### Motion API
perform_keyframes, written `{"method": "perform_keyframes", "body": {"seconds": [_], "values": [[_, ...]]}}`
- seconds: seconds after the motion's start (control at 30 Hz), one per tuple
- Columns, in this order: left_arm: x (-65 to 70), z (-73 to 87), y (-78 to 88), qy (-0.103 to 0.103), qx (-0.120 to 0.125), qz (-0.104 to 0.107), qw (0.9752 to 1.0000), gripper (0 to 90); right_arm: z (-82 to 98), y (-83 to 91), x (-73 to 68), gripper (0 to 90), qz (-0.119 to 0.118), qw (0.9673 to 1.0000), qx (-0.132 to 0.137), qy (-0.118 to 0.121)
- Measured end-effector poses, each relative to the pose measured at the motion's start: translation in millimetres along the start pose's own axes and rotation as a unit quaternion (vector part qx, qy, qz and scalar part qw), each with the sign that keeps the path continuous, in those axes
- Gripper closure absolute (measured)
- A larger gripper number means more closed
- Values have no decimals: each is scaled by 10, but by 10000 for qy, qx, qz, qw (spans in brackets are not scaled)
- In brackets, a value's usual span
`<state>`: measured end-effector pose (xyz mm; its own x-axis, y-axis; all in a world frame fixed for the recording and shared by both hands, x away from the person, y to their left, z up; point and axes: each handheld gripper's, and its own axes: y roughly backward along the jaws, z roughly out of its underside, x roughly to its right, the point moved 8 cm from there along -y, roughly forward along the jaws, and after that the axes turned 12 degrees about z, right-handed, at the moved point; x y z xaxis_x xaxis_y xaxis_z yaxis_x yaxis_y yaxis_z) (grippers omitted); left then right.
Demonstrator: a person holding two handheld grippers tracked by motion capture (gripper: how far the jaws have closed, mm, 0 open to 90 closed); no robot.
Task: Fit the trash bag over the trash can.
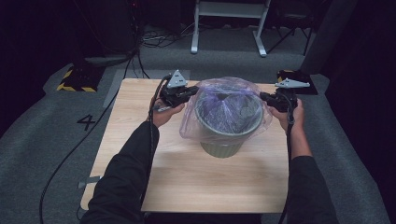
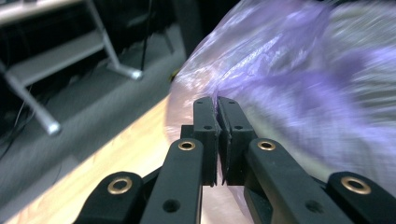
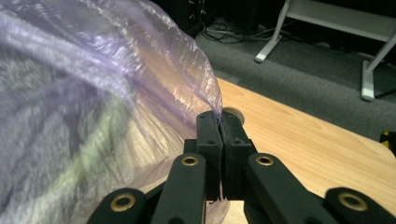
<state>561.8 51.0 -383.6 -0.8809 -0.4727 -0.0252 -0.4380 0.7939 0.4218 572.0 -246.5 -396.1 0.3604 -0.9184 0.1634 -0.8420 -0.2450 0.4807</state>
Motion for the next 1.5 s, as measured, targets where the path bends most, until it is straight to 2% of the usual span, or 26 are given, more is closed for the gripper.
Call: {"method": "perform_keyframes", "body": {"seconds": [0.1,0.3,0.37,0.43,0.47,0.57,0.7,0.97,1.03,1.1,1.17,1.23,1.3,1.37,1.47,1.5], "values": [[-108,99,-118,317,-91,-3,9995,872,62,-55,-4,884,-40,9999,-104,-61],[-166,284,-325,709,-353,117,9968,888,190,-155,-76,882,-202,9993,-321,-48],[-163,306,-370,735,-407,121,9964,888,228,-191,-111,882,-255,9988,-420,-54],[-166,323,-417,756,-457,15,9961,883,263,-227,-137,880,-263,9981,-550,1],[-168,330,-435,774,-483,-41,9958,863,283,-241,-161,878,-344,9974,-629,-20],[-155,365,-492,805,-547,12,9953,854,362,-265,-212,876,-484,9946,-914,79],[-128,462,-557,874,-717,137,9935,870,423,-267,-214,876,-550,9941,-936,50],[-143,675,-558,1054,-835,180,9908,866,577,-232,-185,870,-574,9932,-1007,69],[-158,710,-538,1077,-788,128,9910,837,587,-214,-176,844,-581,9938,-949,85],[-159,721,-499,1091,-704,164,9914,794,582,-186,-162,830,-564,9945,-871,111],[-163,712,-434,1152,-609,120,9914,671,584,-161,-127,730,-455,9954,-837,102],[-138,674,-322,1085,-324,223,9933,550,584,-117,-68,648,-278,9966,-776,68],[-119,660,-199,1038,-112,220,9943,491,589,-43,-13,560,-177,9974,-697,83],[-93,665,-83,988,-35,184,9949,400,597,38,62,499,-47,9979,-638,101],[5,670,76,898,110,331,9954,345,609,174,135,424,-140,9986,-504,69],[56,675,130,895,142,453,9949,313,614,219,161,387,-98,9988,-476,84]]}}
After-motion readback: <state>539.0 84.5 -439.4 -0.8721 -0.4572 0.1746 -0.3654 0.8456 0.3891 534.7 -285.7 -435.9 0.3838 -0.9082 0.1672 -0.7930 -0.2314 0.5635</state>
